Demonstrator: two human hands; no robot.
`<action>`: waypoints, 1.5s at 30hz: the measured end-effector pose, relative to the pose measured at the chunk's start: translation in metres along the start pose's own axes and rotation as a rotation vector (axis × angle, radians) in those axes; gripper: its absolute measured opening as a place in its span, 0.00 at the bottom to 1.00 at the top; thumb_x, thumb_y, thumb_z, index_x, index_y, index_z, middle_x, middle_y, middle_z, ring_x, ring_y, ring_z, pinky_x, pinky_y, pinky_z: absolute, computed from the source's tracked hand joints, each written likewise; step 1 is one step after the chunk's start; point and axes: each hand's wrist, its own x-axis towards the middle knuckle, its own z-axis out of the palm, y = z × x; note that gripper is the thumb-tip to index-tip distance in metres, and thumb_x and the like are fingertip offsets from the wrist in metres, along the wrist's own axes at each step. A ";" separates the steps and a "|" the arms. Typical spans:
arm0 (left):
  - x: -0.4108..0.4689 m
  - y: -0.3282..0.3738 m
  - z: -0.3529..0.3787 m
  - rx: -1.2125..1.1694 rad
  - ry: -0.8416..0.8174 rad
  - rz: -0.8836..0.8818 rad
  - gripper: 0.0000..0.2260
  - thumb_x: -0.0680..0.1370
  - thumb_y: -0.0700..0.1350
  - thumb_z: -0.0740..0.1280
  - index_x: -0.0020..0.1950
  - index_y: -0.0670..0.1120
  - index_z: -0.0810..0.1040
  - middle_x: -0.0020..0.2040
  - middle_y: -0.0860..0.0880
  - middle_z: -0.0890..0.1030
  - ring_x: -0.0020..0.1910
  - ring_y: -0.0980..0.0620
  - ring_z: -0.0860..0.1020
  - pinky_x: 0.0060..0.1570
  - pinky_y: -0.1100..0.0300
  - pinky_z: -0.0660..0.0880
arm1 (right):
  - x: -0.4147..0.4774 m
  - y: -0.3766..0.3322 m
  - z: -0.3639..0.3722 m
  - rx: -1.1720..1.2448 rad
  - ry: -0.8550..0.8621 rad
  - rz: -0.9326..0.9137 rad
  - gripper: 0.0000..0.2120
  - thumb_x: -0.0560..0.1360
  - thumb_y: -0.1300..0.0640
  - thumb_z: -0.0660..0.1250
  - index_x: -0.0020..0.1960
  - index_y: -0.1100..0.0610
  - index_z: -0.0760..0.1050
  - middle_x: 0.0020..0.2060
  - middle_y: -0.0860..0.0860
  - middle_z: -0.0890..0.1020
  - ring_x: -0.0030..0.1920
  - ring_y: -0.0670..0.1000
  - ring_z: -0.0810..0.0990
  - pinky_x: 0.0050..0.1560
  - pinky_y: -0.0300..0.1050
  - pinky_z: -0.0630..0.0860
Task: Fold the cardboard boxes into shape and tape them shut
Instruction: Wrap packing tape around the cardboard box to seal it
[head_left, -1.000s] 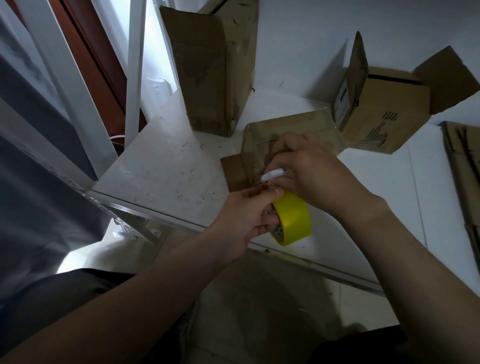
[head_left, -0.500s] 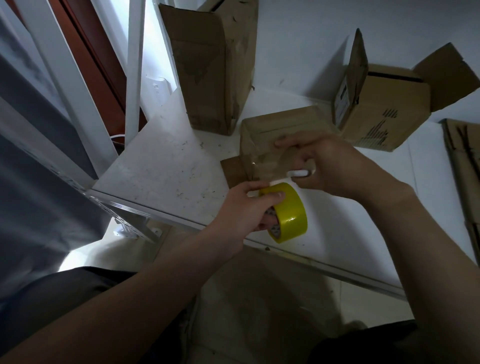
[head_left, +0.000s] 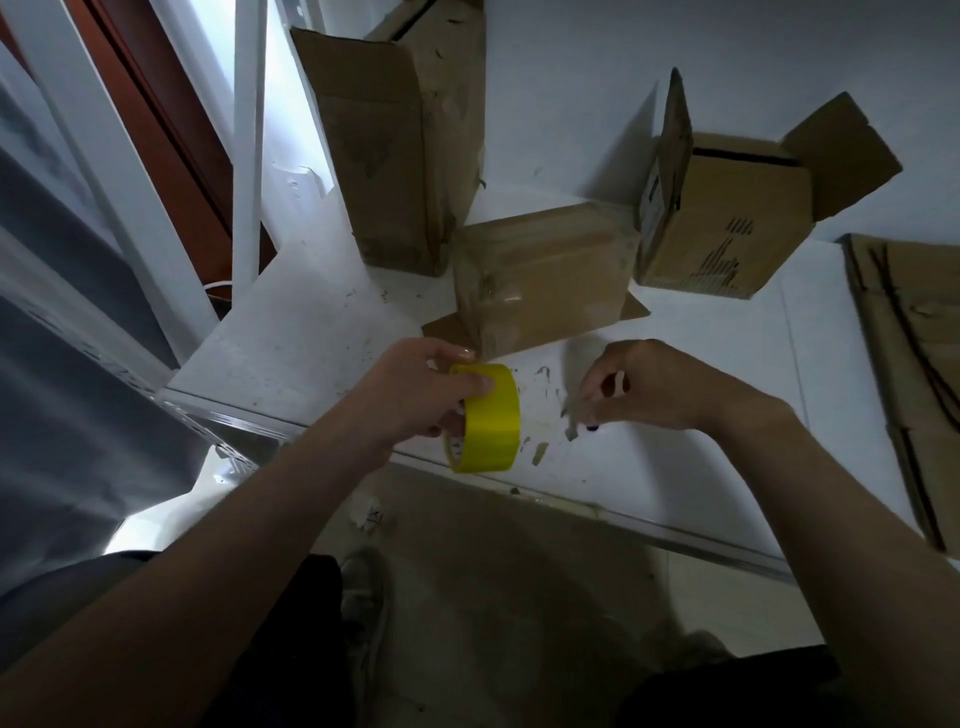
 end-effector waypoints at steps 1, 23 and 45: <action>0.001 0.000 -0.005 0.025 0.006 0.002 0.14 0.76 0.49 0.74 0.60 0.54 0.77 0.47 0.52 0.82 0.32 0.59 0.83 0.32 0.64 0.75 | 0.000 -0.001 -0.002 -0.016 0.066 -0.015 0.07 0.69 0.44 0.79 0.43 0.44 0.84 0.43 0.39 0.80 0.43 0.40 0.78 0.40 0.30 0.70; 0.023 -0.011 -0.049 0.155 0.156 0.082 0.21 0.75 0.51 0.75 0.67 0.51 0.77 0.51 0.51 0.79 0.46 0.53 0.81 0.48 0.55 0.80 | 0.081 -0.045 0.016 -0.189 0.846 -0.537 0.23 0.69 0.45 0.77 0.61 0.55 0.84 0.59 0.49 0.84 0.45 0.57 0.76 0.47 0.53 0.74; 0.025 -0.022 -0.052 0.125 0.114 0.099 0.15 0.75 0.51 0.75 0.59 0.57 0.76 0.45 0.58 0.80 0.37 0.57 0.84 0.40 0.60 0.78 | 0.101 -0.073 0.067 -0.333 0.992 -0.150 0.27 0.69 0.39 0.75 0.61 0.54 0.75 0.56 0.53 0.77 0.51 0.56 0.67 0.57 0.52 0.66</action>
